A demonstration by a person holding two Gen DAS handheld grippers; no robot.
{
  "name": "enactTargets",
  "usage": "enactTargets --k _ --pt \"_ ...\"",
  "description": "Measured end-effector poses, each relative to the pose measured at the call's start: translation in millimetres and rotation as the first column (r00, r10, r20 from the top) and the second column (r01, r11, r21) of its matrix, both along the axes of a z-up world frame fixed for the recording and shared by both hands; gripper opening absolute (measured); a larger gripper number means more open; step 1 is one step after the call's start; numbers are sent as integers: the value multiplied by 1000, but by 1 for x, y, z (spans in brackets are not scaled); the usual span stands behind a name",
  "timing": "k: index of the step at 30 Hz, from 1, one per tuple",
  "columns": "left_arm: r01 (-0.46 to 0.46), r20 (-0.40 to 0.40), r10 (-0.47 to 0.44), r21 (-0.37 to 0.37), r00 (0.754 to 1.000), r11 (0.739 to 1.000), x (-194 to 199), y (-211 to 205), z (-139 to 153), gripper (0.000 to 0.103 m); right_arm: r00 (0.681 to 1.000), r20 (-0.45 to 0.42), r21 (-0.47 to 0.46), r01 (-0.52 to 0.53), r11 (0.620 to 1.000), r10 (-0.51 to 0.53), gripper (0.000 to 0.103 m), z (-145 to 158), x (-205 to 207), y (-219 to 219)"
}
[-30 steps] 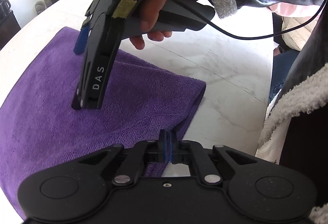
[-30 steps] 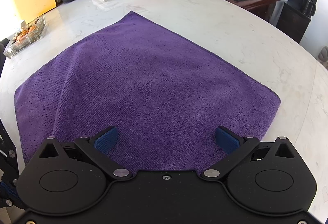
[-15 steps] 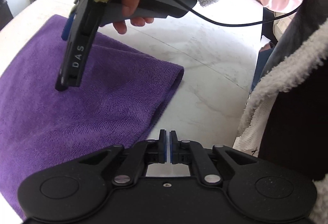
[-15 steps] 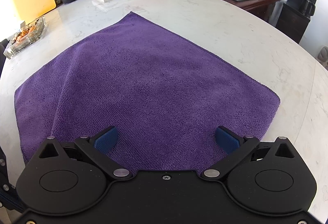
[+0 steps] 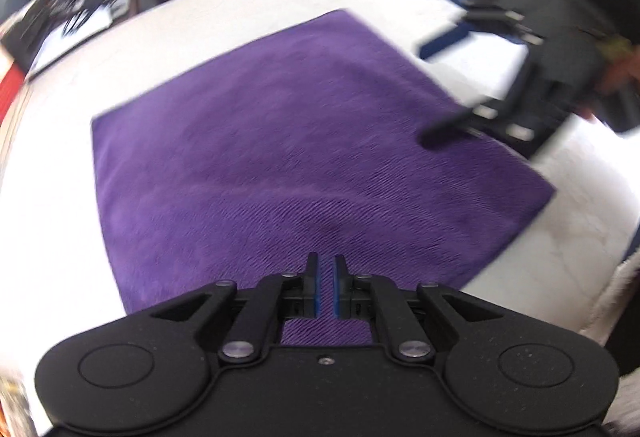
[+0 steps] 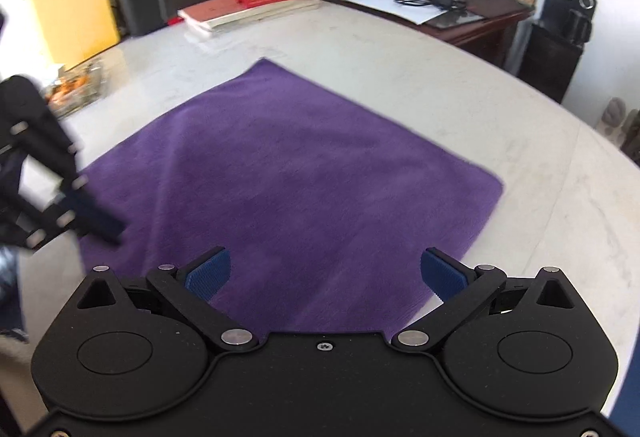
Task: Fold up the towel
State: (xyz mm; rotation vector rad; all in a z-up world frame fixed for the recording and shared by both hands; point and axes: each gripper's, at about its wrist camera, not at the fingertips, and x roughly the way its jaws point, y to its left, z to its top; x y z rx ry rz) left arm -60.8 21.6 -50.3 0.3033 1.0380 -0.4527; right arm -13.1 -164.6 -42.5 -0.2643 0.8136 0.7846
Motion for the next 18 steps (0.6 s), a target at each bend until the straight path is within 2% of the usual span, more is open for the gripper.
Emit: enactTargets --k 3,5,8,10,11,13,15,18 --pt "-27 -7 26 -18 1000 999 2 3 -3 4 995 -102 60 22 998 -16 103 -7 0 -1" --pt "-39 -11 38 -22 999 999 3 3 -4 5 990 -135 85 39 996 -27 102 -11 0 -2" --pt "-62 -16 61 -26 998 998 -1 8 -3 6 985 -170 84 36 996 -21 94 -18 0 -4" --pt "-81 -25 80 -30 997 996 -3 10 -4 6 988 -152 72 34 997 -22 88 -17 -1 -9" --pt "-89 -29 88 -32 996 996 -3 12 -5 6 990 -142 65 33 997 -23 80 -17 -2 -12" --pt "-107 -38 106 -29 994 994 -5 17 -6 6 992 -120 34 38 999 -34 70 -16 -4 -17" --pt "-121 -49 120 -23 992 992 -12 23 -6 6 995 -88 -18 46 999 -48 51 -16 -7 -20" --pt "-129 -65 129 -2 990 992 -23 28 -2 6 997 -34 -103 61 993 -65 50 -16 -12 -24"
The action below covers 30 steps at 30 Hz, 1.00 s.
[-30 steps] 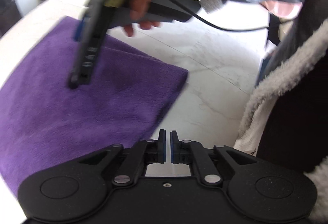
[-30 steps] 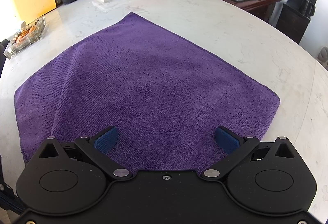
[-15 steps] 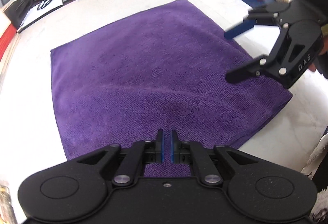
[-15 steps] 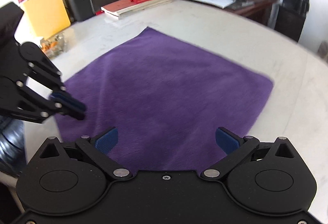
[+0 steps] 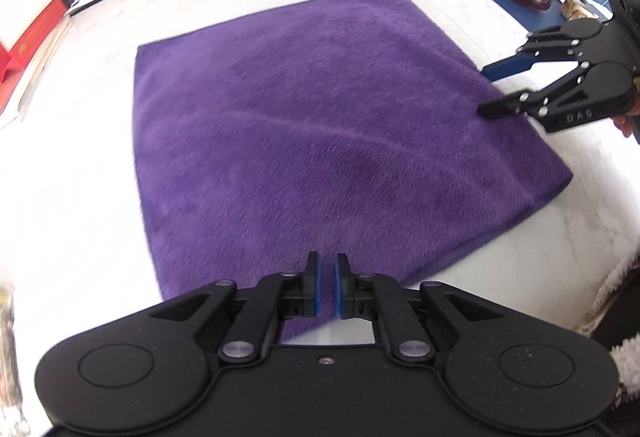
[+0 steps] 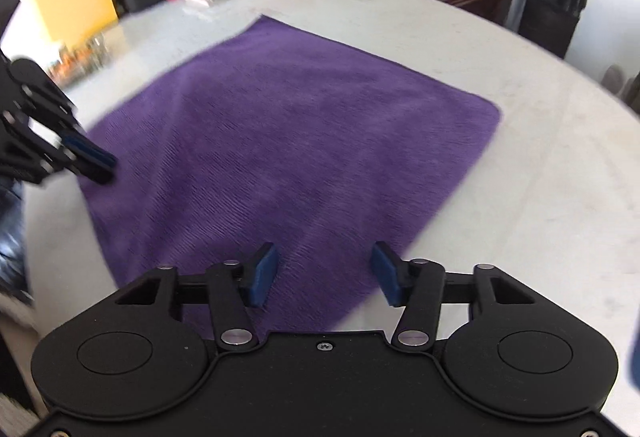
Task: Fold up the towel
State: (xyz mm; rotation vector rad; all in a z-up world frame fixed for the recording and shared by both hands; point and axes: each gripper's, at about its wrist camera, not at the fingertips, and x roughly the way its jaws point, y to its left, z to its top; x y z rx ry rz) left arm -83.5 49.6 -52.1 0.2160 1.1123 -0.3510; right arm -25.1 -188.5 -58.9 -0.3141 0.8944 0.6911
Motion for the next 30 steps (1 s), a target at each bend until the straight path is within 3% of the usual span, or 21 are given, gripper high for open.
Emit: enactTargets --k 4,7,8,12,16,20,22,27,30 --pt "14 -27 -13 29 1000 999 -6 3 3 6 999 38 -83 38 996 -35 49 5 1 0" --pt "24 -11 -24 16 1000 1000 -3 9 11 6 995 80 -89 61 994 -53 43 16 2 2" --pt "29 8 -29 -4 1000 1000 2 10 15 6 994 94 -83 57 995 -50 35 20 2 5" --pt "74 83 -66 -101 994 992 29 -1 24 6 992 123 -44 27 999 -21 34 31 3 31" --pt "191 139 -170 -155 976 969 60 -26 12 6 997 75 -5 -9 1000 10 34 24 3 63" --pt "228 80 -216 -206 973 952 72 -31 -9 6 1000 -9 -11 5 1000 -5 34 5 -2 75" --pt "233 70 -223 -206 972 950 67 -25 -12 6 1000 -7 -18 13 1000 -13 34 1 -9 68" --pt "184 13 -185 -213 983 960 46 -1 -10 6 998 -12 -39 59 997 -60 33 4 -14 41" --pt "173 -18 -178 -177 984 969 31 5 -7 6 997 -24 -36 68 997 -69 33 5 -13 25"
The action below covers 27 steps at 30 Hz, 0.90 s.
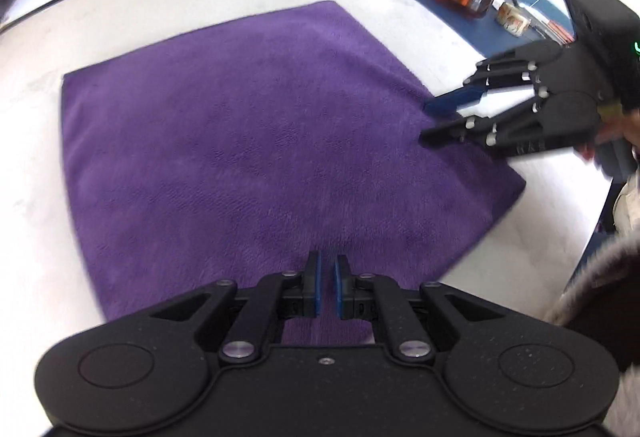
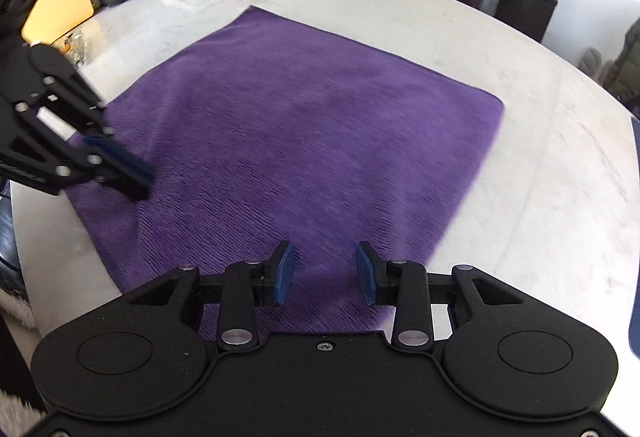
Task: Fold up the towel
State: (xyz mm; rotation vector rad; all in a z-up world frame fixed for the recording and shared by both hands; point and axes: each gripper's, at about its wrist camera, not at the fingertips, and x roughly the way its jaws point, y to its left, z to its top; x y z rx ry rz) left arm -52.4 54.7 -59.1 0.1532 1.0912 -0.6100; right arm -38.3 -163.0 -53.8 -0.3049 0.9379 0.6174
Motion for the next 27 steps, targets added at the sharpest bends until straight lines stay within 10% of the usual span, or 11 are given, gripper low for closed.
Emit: enactTargets --k 20,27 --pt "-68 -164 82 90 983 994 -17 23 11 6 993 13 40 -115 993 114 35 -3 11 -19" --pt "-86 -51 89 72 995 994 35 29 37 7 998 41 131 -51 990 46 35 29 37 -25"
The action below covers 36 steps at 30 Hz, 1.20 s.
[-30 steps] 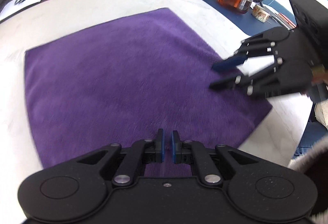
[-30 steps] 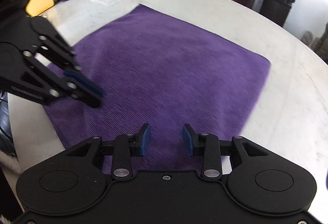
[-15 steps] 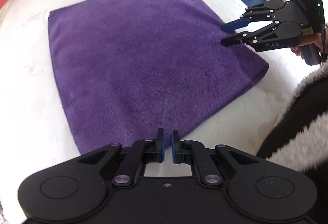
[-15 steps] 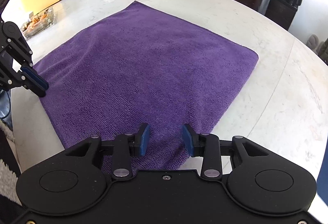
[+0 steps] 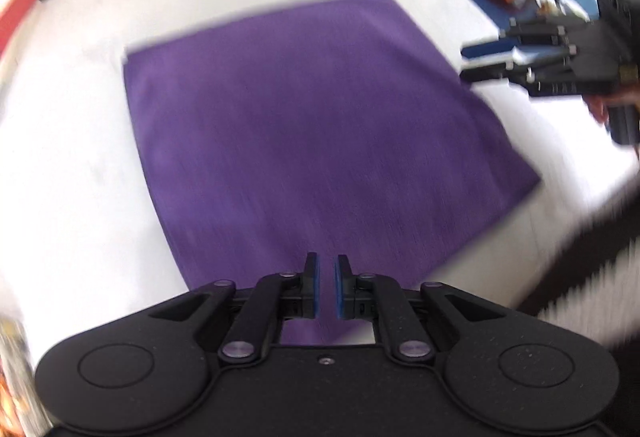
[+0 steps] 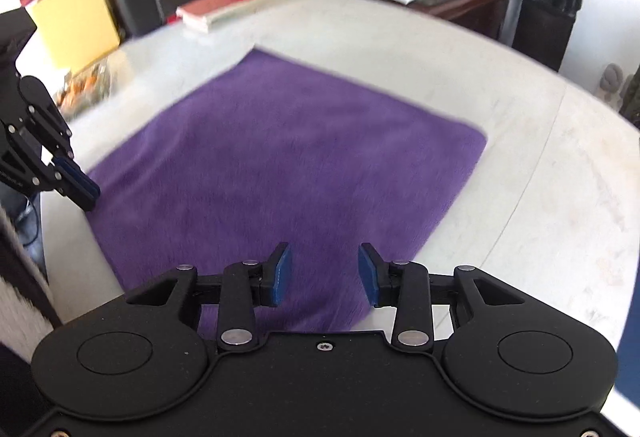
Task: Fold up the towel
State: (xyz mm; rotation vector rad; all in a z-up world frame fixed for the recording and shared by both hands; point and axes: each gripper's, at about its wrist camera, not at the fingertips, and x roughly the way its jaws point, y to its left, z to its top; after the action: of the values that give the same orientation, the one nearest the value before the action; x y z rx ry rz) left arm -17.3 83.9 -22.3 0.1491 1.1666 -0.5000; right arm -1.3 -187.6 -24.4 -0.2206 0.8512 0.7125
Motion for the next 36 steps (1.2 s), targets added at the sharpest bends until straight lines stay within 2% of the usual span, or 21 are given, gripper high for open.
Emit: enactTargets --k 3,6,9,11,14,18,22,24,27,29,32,34,36 --pt "9 55 -10 6 998 1000 31 -7 -7 7 1000 19 9 15 1000 -15 35 -3 29 10" --pt "-1 72 1 9 997 1000 58 -11 -20 7 1000 25 20 -16 1000 15 35 -12 56 27" --pt "-16 83 12 39 997 999 69 -7 -30 7 998 29 4 -57 998 57 35 -22 73 38" --pt "-34 75 33 11 997 999 69 1 -29 7 997 19 -21 -71 997 71 35 -29 77 36" --pt "-65 69 65 3 996 998 63 17 -29 7 997 34 -55 -74 996 76 35 -36 74 16" --pt "-87 57 86 6 995 996 59 25 -28 7 1000 31 -93 1 996 2 36 -36 72 -20" --pt "-71 64 69 30 996 997 57 21 -25 7 998 48 -153 55 987 -48 36 -30 70 -30" --pt "-63 71 60 42 996 997 57 18 -25 7 997 57 -133 51 990 -43 36 -21 62 -24" --pt "-70 79 68 31 995 997 55 19 -25 7 998 65 -58 -14 998 18 36 -9 38 -4" --pt "-77 83 75 17 994 997 53 23 -26 7 994 72 -96 -79 992 86 36 -14 14 12" --pt "-74 95 73 8 993 997 50 25 -26 7 991 59 -186 -109 976 122 36 -31 -17 18" --pt "-69 102 67 9 993 998 49 25 -26 7 989 86 -217 -100 971 121 36 -35 -40 4" --pt "-62 110 61 11 992 998 48 25 -26 7 993 70 -233 -78 969 97 36 -33 -52 -10"
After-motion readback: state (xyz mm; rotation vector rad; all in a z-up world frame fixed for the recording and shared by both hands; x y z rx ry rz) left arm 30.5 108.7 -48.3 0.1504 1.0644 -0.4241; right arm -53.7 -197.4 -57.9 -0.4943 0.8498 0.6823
